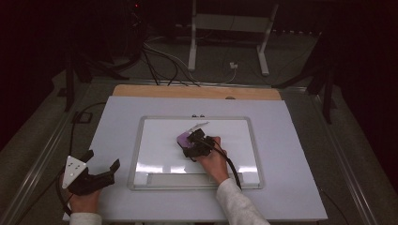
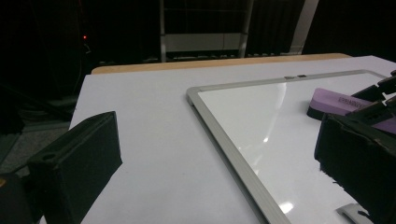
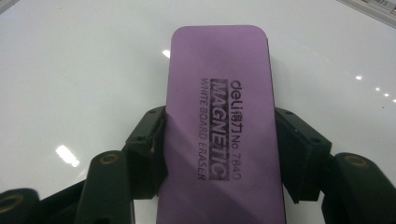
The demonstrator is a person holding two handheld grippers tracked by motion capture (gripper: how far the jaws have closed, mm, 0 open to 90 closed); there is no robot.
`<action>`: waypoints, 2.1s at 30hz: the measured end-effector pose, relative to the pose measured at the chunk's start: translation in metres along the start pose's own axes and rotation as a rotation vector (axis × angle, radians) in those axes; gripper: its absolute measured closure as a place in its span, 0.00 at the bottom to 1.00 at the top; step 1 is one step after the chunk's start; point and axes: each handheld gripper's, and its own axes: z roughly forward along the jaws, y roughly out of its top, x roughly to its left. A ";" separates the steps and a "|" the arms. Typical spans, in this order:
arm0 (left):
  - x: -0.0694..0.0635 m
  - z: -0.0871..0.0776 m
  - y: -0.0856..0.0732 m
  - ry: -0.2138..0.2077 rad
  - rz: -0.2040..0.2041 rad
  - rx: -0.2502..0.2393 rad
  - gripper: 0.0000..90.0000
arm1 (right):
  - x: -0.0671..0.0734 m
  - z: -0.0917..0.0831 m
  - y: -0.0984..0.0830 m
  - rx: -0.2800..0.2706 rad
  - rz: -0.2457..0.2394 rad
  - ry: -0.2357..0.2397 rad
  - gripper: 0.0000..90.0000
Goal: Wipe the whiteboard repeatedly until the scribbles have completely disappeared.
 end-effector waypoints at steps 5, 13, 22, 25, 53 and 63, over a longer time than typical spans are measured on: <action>0.000 -0.001 0.000 0.001 -0.003 -0.005 0.02 | -0.009 0.000 0.000 -0.005 0.042 -0.063 0.46; 0.000 0.000 0.000 0.000 -0.001 -0.001 0.02 | -0.022 -0.001 -0.001 -0.013 0.095 -0.107 0.46; -0.001 0.000 0.000 -0.001 -0.002 -0.005 0.02 | 0.004 0.003 0.002 -0.014 0.009 0.013 0.46; 0.000 -0.001 0.000 -0.001 -0.004 -0.006 0.02 | 0.001 0.003 0.002 -0.016 0.022 -0.018 0.46; 0.000 -0.001 0.000 -0.001 -0.005 -0.005 0.02 | 0.001 0.002 0.001 -0.019 0.044 -0.040 0.46; 0.000 -0.001 0.000 0.000 -0.004 -0.005 0.02 | -0.021 -0.002 -0.002 -0.012 0.116 -0.107 0.46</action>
